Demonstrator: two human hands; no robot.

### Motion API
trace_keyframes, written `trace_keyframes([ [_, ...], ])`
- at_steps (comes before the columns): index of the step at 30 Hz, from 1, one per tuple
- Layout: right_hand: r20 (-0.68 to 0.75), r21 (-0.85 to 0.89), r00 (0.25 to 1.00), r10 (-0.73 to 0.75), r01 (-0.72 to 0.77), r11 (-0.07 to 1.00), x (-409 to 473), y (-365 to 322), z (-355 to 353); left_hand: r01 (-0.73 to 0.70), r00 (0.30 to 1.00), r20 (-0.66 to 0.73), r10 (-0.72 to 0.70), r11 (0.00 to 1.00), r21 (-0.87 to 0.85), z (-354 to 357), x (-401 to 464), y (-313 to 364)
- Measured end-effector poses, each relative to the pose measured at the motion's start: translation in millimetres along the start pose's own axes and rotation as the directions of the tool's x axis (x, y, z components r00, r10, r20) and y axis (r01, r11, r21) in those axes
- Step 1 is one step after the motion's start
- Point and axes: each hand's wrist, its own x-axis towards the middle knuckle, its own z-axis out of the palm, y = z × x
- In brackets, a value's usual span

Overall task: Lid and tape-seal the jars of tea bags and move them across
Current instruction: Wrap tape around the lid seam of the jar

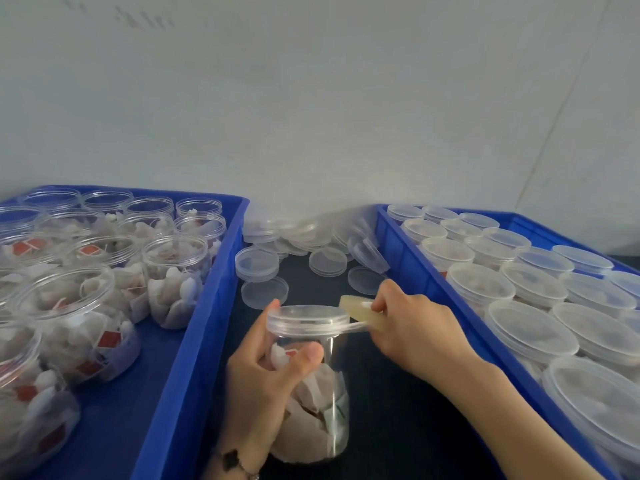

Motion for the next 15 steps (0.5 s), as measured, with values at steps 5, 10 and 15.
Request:
trace_keyframes([
  [5,-0.006,0.007,0.999,-0.042,0.042,0.999,8.7,0.4,3.0,0.030,0.999,0.043,-0.028,0.998,-0.050,1.0,-2.0,2.8],
  [10,-0.008,0.021,0.996,-0.093,0.094,0.995,9.7,-6.5,2.1,0.132,0.988,0.102,-0.117,0.979,-0.157,1.3,-1.6,5.2],
  [15,0.019,-0.030,0.994,-0.109,0.109,0.994,10.6,-15.8,5.6,0.279,0.948,0.226,-0.222,0.924,-0.261,-1.7,0.1,1.9],
])
